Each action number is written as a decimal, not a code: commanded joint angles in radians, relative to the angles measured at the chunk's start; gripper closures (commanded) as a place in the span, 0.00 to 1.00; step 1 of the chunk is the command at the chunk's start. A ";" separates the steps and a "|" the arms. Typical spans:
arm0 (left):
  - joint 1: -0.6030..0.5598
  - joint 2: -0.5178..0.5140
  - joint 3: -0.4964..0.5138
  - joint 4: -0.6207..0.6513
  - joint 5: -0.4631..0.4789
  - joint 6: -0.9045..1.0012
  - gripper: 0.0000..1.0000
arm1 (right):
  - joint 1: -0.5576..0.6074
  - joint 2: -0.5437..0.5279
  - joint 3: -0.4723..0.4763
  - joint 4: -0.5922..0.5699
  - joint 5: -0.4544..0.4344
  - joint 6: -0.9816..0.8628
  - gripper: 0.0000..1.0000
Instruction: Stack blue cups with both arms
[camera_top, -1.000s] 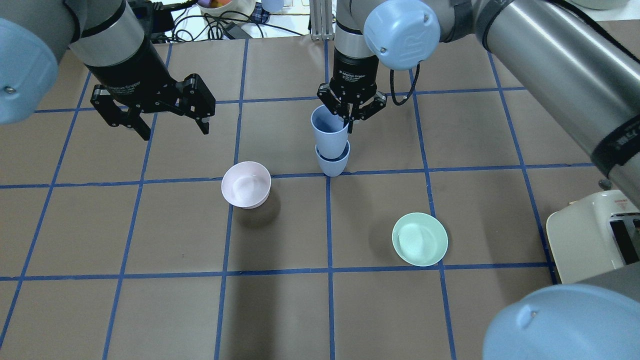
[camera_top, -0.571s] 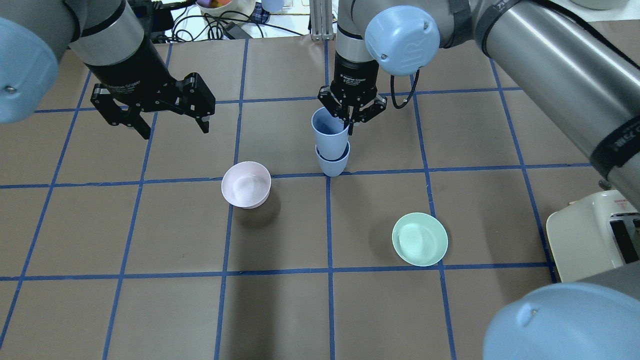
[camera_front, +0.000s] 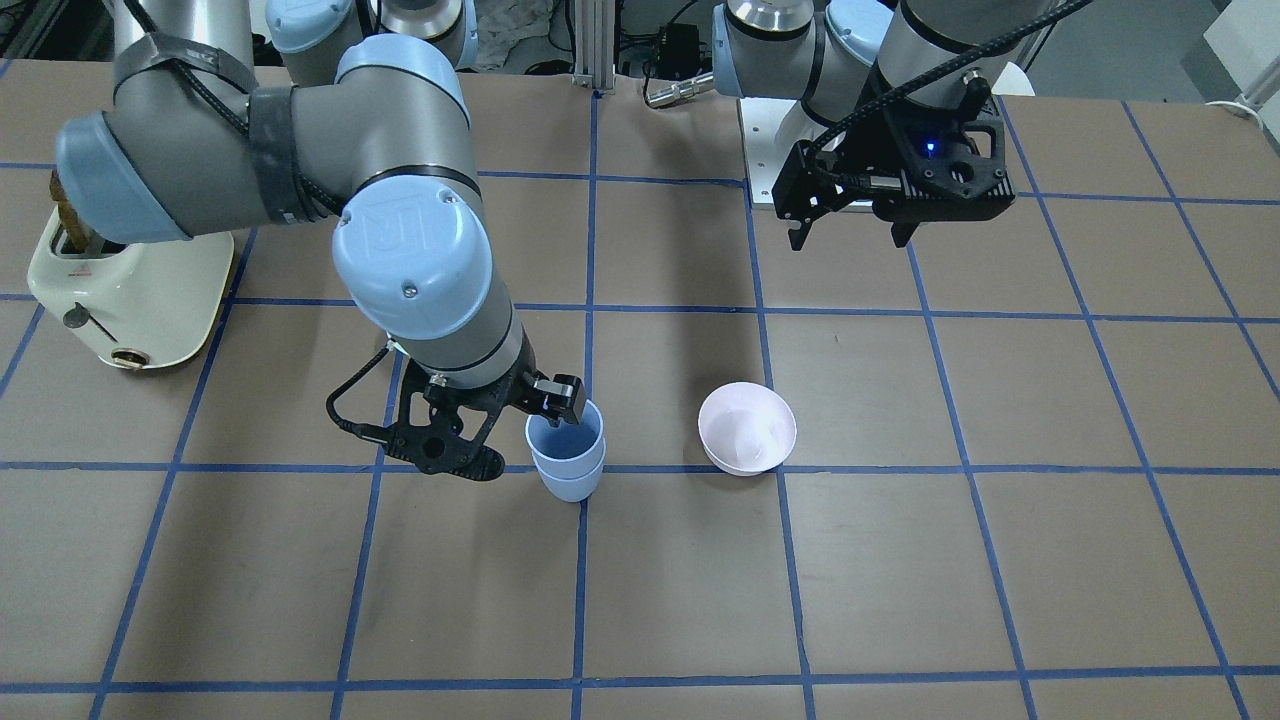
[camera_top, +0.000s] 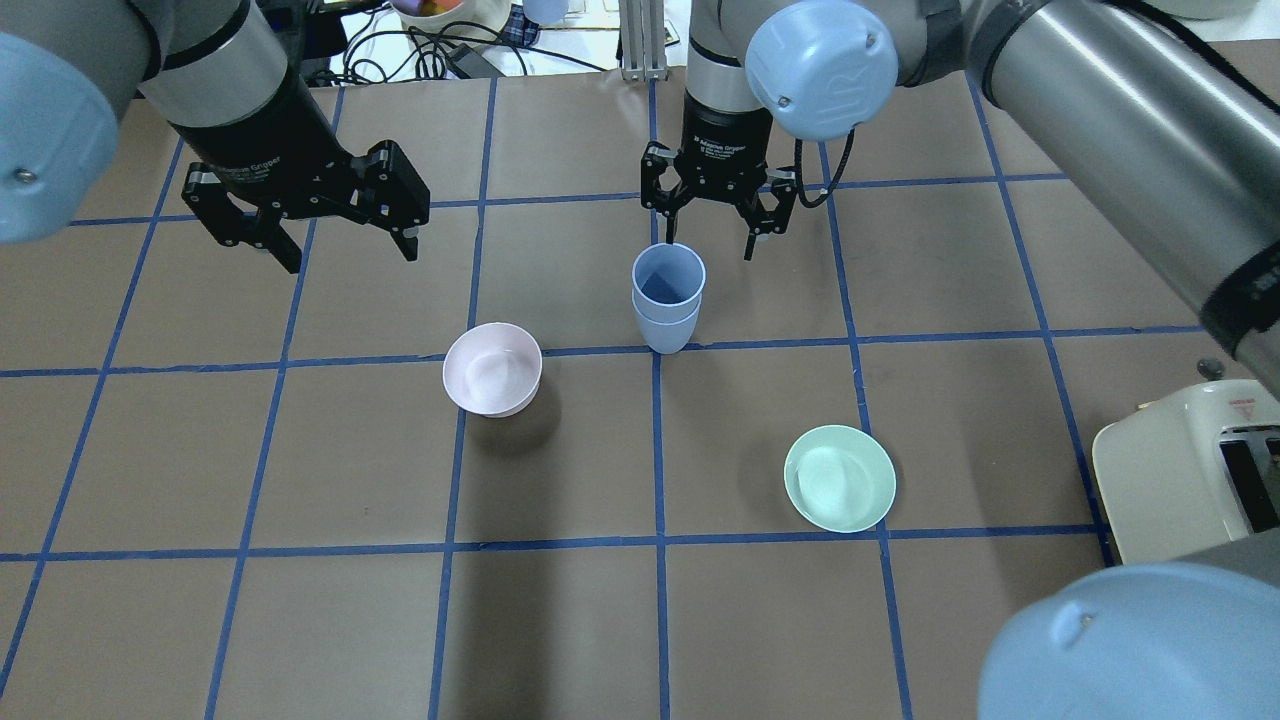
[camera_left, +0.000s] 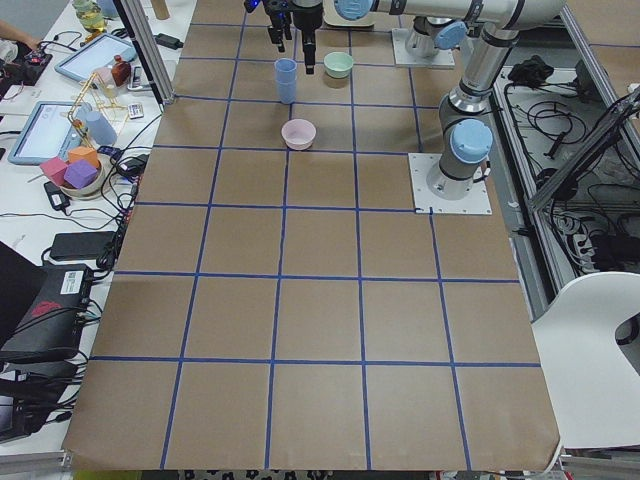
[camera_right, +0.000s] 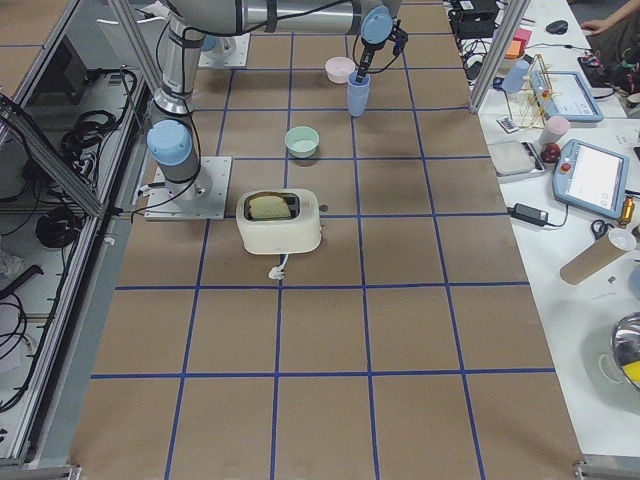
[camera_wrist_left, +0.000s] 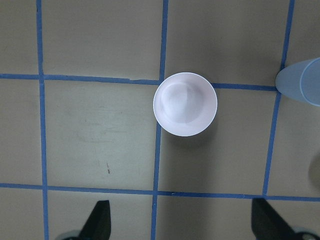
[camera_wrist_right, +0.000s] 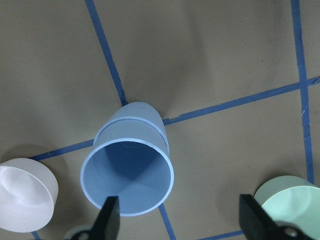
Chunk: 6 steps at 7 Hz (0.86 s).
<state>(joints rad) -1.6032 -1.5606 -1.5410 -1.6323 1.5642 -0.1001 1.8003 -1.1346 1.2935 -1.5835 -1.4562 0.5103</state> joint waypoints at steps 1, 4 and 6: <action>-0.001 0.002 0.001 0.000 0.000 -0.001 0.00 | -0.082 -0.036 -0.006 -0.003 -0.007 -0.065 0.00; -0.001 0.001 0.001 0.000 0.002 0.000 0.00 | -0.159 -0.079 0.000 -0.004 -0.073 -0.210 0.00; -0.003 0.005 -0.002 0.000 0.002 0.000 0.00 | -0.171 -0.077 0.000 -0.012 -0.075 -0.204 0.00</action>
<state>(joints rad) -1.6050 -1.5576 -1.5415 -1.6322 1.5660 -0.0997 1.6387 -1.2079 1.2930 -1.5891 -1.5280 0.3036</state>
